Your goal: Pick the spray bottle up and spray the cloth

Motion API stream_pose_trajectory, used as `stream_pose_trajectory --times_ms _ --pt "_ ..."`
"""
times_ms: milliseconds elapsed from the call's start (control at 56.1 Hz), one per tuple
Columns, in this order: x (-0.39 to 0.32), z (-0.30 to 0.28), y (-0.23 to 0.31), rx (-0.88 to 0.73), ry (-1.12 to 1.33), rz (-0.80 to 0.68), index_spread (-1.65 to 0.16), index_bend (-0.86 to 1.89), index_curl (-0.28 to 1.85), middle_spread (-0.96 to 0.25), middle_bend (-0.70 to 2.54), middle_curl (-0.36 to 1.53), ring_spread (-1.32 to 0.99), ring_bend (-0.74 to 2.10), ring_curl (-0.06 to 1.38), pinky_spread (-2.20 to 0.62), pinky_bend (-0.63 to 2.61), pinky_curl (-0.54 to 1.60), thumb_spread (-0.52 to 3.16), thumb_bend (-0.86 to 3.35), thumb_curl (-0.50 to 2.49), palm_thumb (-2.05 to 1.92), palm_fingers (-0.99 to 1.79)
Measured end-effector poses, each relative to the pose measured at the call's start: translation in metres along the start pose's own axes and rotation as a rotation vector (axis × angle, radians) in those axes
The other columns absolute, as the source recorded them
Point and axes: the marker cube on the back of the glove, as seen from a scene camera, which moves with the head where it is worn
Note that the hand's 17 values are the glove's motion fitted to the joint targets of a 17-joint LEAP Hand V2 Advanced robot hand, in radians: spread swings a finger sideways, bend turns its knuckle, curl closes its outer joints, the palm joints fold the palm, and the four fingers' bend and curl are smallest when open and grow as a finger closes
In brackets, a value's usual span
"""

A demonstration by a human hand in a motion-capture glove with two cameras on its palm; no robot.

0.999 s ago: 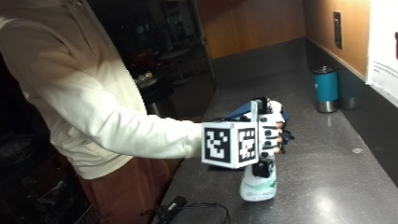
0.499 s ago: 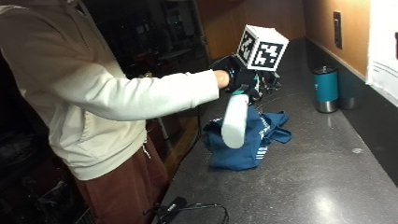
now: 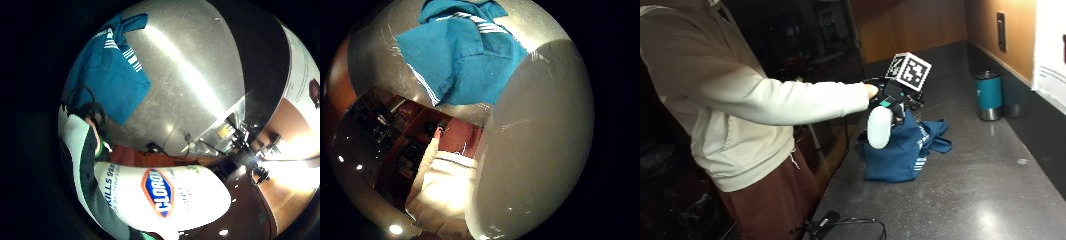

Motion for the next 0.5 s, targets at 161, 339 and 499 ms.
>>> stream_pose_trajectory --times_ms 161,339,499 --pt "-0.006 -0.004 0.002 0.026 -0.004 0.007 -0.25 0.29 0.54 -0.17 0.57 0.51 -0.22 0.65 0.46 -0.25 0.37 0.4 0.11 -0.03 0.76 1.0 1.37" --pt "-0.01 -0.034 0.016 0.118 -0.02 0.001 -0.25 0.29 0.54 -0.16 0.57 0.51 -0.22 0.66 0.46 -0.25 0.37 0.4 0.11 -0.03 0.76 1.0 1.37" --pt "-0.011 -0.029 0.014 0.125 -0.037 0.002 -0.25 0.29 0.55 -0.16 0.57 0.51 -0.22 0.66 0.46 -0.25 0.37 0.4 0.11 -0.03 0.76 1.0 1.37"
